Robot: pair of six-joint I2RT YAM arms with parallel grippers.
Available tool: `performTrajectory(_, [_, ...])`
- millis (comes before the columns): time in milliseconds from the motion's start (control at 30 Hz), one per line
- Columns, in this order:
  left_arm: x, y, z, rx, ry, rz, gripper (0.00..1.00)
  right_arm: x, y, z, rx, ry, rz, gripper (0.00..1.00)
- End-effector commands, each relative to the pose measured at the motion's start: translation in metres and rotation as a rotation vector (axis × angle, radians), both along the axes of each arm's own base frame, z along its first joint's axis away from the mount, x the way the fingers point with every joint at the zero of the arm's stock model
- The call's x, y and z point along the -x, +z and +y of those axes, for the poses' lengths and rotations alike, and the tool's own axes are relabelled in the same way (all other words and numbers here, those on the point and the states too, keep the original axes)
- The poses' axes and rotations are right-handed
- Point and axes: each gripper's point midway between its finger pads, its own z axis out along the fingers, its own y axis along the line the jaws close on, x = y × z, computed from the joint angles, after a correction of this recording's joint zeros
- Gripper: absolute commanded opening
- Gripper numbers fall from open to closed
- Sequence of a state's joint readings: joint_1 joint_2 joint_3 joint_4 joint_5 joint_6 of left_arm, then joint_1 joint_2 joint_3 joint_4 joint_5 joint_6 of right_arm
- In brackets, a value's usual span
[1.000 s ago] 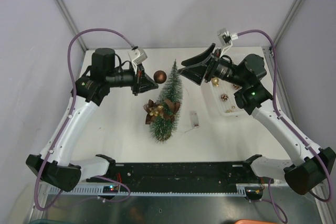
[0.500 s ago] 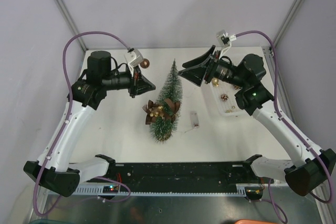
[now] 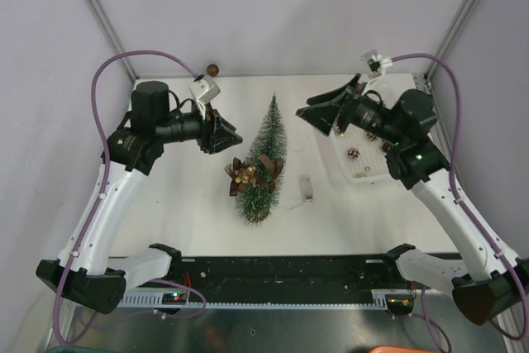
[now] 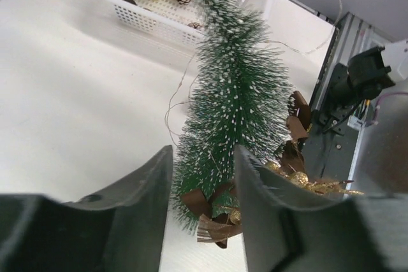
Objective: Decorate the small christmas tree
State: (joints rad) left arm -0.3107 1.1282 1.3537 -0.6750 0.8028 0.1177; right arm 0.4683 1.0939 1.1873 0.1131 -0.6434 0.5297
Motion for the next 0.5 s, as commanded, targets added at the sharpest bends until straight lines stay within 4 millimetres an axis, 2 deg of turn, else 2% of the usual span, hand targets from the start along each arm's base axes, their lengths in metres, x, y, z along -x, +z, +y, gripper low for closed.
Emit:
performTrajectory(0, [-0.003,0.007,0.014,0.004,0.074,-0.023,0.54,-0.026,-0.002,-0.052,0.022,-0.260,0.021,0.73])
performTrajectory(133, [-0.008,0.006,0.023,0.013,0.104,-0.001,0.62,-0.074,-0.044,-0.111,0.104,-0.551,0.169,0.74])
performTrajectory(233, [-0.016,-0.001,0.030,0.002,0.134,0.037,0.69,-0.115,-0.101,-0.166,0.238,-0.830,0.325,0.74])
performTrajectory(367, [-0.028,-0.016,0.036,-0.035,0.171,0.079,0.71,-0.145,-0.174,-0.236,0.456,-1.165,0.493,0.74])
performTrajectory(467, [-0.037,-0.032,0.039,-0.066,0.196,0.117,0.70,-0.162,-0.225,-0.261,0.568,-1.262,0.609,0.74])
